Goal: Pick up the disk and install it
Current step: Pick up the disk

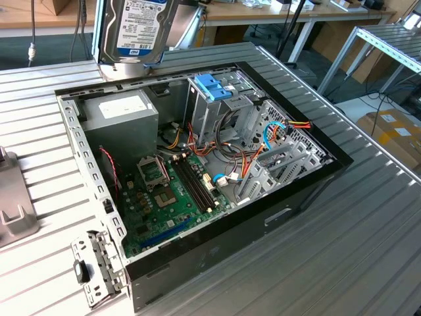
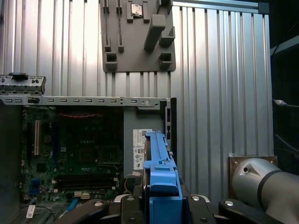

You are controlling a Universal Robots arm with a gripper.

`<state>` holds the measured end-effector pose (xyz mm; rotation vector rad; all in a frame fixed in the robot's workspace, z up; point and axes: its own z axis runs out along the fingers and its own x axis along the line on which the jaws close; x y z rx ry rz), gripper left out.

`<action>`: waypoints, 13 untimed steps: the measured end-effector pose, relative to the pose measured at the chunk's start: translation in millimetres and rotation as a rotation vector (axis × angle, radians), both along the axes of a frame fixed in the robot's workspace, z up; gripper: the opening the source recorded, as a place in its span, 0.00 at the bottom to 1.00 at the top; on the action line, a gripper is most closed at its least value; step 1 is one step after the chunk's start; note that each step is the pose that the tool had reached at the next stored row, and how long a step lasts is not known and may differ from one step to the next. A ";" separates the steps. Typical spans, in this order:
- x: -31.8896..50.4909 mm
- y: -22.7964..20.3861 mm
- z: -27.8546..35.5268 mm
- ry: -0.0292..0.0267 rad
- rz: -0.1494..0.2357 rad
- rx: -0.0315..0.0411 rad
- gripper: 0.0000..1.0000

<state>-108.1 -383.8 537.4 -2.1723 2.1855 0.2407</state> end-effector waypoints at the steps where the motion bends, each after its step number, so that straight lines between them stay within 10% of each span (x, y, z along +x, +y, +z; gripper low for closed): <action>1: 0.7 -0.3 0.0 0.0000 0.000 0.0000 0.37; 13: 8.3 -4.5 -0.1 0.0000 0.000 0.0000 0.37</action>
